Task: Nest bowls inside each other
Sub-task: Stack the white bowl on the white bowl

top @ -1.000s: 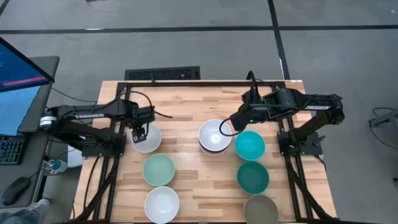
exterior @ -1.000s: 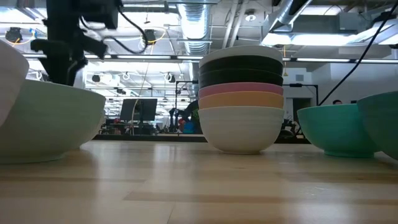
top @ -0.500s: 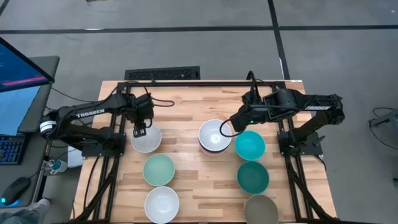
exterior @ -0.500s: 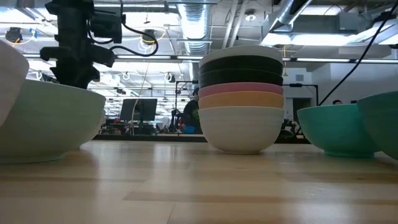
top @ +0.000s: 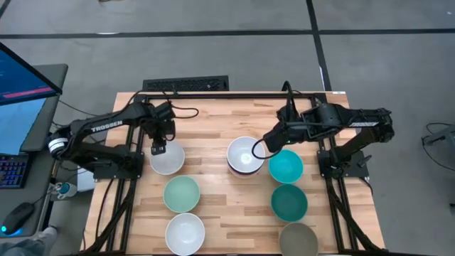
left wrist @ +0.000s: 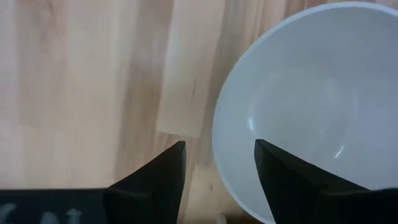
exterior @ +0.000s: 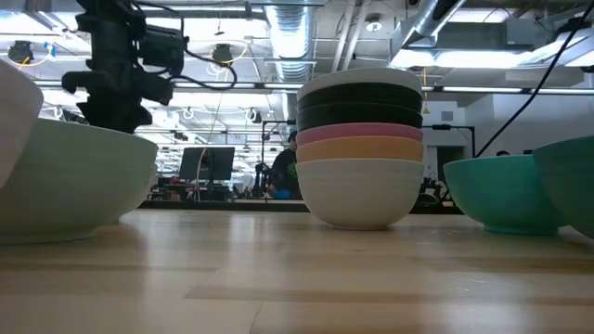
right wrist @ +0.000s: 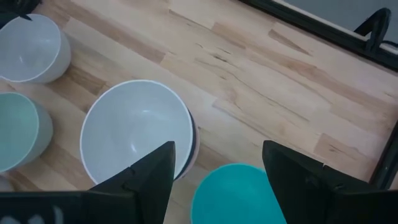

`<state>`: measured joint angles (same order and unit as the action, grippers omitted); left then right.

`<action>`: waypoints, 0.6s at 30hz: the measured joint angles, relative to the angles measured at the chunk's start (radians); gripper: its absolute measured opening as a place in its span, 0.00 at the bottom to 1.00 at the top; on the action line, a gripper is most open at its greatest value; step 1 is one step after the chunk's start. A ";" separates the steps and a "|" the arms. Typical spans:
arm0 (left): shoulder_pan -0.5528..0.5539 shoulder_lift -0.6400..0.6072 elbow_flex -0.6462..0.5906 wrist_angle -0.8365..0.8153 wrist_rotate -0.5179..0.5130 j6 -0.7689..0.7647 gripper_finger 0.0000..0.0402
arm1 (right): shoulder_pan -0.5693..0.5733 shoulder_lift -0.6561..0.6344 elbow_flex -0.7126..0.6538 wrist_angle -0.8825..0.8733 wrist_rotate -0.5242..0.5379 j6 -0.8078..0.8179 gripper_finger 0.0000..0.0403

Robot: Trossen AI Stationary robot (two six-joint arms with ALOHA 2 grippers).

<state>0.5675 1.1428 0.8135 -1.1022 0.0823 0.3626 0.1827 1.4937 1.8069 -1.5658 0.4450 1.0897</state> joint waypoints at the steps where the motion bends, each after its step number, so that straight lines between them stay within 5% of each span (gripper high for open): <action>1: 0.003 0.013 0.000 -0.005 0.011 -0.001 0.45 | 0.003 0.000 0.000 0.000 0.003 0.000 0.66; 14: 0.002 0.257 0.000 0.078 0.027 -0.001 0.45 | 0.007 0.000 0.000 0.000 0.003 0.000 0.66; 18: -0.001 0.317 0.000 0.081 0.024 0.011 0.38 | 0.007 0.000 0.000 0.000 0.002 0.000 0.66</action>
<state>0.5667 1.4595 0.8135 -1.0214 0.1063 0.3738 0.1898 1.4937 1.8069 -1.5658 0.4469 1.0892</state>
